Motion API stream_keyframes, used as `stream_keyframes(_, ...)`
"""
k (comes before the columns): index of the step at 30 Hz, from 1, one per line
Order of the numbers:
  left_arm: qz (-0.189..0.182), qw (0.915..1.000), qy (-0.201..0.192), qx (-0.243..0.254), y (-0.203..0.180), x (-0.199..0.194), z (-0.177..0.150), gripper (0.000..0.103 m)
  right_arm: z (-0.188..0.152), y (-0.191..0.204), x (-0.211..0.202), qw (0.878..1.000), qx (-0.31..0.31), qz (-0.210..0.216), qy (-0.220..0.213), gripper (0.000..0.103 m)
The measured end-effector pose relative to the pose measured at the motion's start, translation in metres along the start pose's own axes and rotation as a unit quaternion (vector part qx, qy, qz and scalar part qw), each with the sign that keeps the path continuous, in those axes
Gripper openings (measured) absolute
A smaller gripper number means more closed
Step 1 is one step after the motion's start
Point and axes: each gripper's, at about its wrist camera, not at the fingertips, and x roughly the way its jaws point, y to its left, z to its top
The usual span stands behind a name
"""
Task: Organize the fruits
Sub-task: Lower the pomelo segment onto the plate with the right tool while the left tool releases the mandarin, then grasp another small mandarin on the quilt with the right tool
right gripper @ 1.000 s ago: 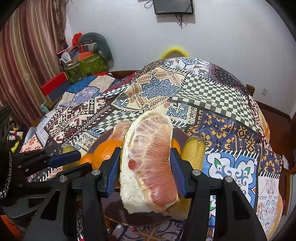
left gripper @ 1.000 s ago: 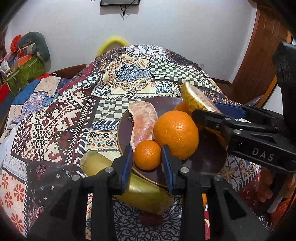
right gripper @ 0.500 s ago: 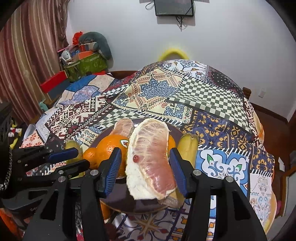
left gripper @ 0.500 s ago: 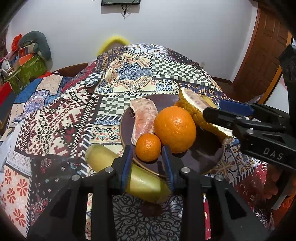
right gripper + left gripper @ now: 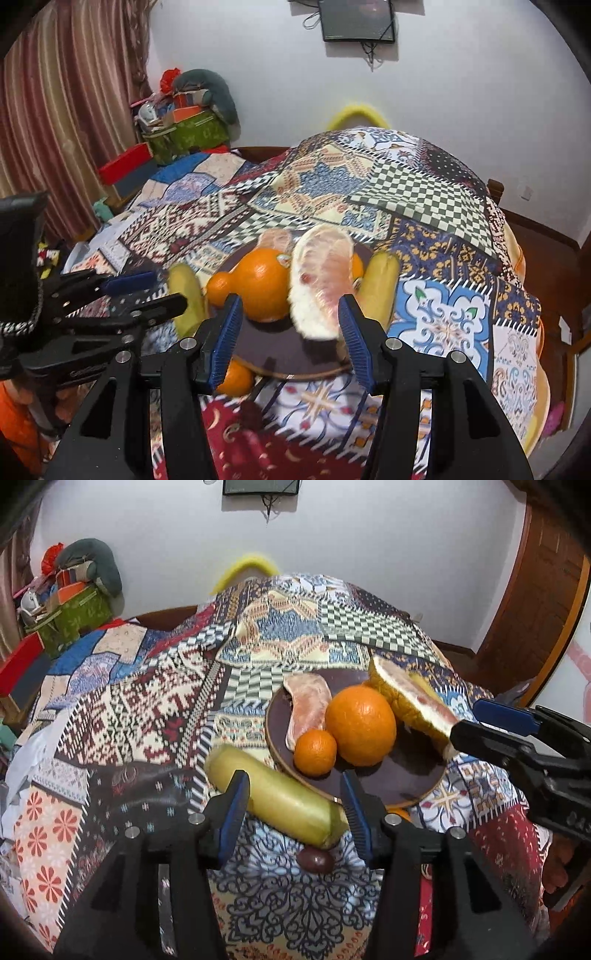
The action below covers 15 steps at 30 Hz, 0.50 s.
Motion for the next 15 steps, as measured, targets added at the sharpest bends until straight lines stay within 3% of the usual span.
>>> stream_keyframes(4, 0.001, 0.9999, 0.012, 0.001, 0.000, 0.002, -0.011, 0.059, -0.010, 0.007, 0.001, 1.000, -0.002, 0.009, 0.013, 0.050)
stream_keyframes(10, 0.002, 0.9995, 0.029, 0.009, -0.002, 0.009, -0.024, 0.060, -0.024, 0.014, 0.006, 1.000, -0.005, 0.016, 0.026, 0.050)
stream_keyframes(15, 0.000, 0.9997, 0.022, 0.010, -0.001, 0.008, -0.026, 0.060, -0.035, 0.019, 0.013, 0.998, -0.018, 0.023, 0.048, 0.050)
